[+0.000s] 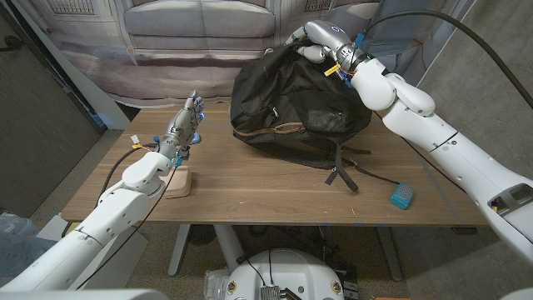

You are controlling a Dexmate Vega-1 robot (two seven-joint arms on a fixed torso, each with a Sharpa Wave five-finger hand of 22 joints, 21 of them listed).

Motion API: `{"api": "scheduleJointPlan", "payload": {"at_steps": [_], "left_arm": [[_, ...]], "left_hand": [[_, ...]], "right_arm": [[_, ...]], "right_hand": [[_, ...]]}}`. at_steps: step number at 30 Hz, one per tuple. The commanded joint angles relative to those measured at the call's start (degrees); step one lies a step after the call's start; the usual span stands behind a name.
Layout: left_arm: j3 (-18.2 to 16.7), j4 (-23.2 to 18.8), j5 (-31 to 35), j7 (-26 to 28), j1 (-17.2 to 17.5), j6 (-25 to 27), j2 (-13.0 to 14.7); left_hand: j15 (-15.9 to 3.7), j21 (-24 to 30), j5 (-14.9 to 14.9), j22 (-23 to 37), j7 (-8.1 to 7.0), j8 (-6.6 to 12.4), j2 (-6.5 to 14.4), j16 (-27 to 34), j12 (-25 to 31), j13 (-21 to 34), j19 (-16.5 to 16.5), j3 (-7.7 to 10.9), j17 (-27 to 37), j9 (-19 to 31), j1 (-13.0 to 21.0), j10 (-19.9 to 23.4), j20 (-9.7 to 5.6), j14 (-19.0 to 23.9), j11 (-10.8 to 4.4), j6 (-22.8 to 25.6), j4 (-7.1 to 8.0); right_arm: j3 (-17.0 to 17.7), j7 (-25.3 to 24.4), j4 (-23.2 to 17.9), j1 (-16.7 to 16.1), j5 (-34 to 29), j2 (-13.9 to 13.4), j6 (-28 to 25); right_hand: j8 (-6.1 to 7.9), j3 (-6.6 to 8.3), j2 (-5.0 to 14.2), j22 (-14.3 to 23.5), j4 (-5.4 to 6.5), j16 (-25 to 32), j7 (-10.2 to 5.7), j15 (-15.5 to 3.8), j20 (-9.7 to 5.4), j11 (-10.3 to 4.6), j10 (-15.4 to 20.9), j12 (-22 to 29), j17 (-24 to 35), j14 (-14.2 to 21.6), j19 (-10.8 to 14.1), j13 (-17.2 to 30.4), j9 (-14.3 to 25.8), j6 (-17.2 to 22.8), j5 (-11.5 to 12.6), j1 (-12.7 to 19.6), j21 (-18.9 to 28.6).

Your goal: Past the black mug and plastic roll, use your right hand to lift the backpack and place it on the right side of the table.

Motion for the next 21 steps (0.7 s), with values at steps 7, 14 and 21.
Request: {"api": "scheduleJointPlan", "payload": {"at_steps": [7, 14, 21], "left_arm": [[-0.50, -0.25, -0.07, 0.28, 0.80, -0.37, -0.09], [-0.69, 0.32, -0.43, -0.08, 0.94, -0.42, -0.10], [-0.80, 0.74, -0.56, -0.50, 1.03, -0.76, -0.09]], "left_hand": [[0.11, 0.11, 0.35, 0.12, 0.14, -0.02, 0.67, 0.06, -0.05, 0.12, -0.60, -0.54, 0.24, 0.20, -0.03, -0.49, -0.13, -0.62, -0.23, -0.15, 0.22], [0.12, 0.09, 0.35, 0.12, 0.20, -0.02, 0.71, 0.07, -0.04, 0.12, -0.68, -0.63, 0.24, 0.20, -0.01, -0.47, -0.18, -0.64, -0.05, -0.18, 0.22], [0.18, 0.08, 0.34, 0.12, 0.17, -0.03, 0.74, 0.04, -0.03, 0.12, -0.72, -0.73, 0.24, 0.20, 0.00, -0.48, -0.17, -0.73, 0.03, -0.19, 0.23]], "right_arm": [[-3.15, -0.02, 5.09, 4.98, 0.14, 2.53, 0.66], [-4.27, 0.34, 6.11, 6.42, -0.17, 3.48, 0.27], [-5.10, 0.78, 6.57, 7.45, -0.46, 4.16, -0.54]], "right_hand": [[-0.22, 0.58, 0.68, -0.21, -0.18, -0.21, -0.36, -3.86, -7.78, 0.17, 0.39, -0.22, 0.28, 2.08, 0.61, 0.21, 0.23, 0.57, 0.32, 0.05, 0.31], [-0.27, 0.62, 0.66, -0.38, -0.12, -0.24, -0.34, -3.80, -7.78, 0.04, 0.42, -0.30, 0.39, 2.13, 0.59, 0.33, 0.30, 0.56, 0.31, -0.13, 0.39], [-0.31, 0.69, 0.59, -0.51, -0.18, -0.28, -0.39, -3.91, -7.77, 0.21, 0.49, -0.40, 0.47, 2.16, 0.59, 0.33, 0.28, 0.63, 0.31, -0.14, 0.48]]}}
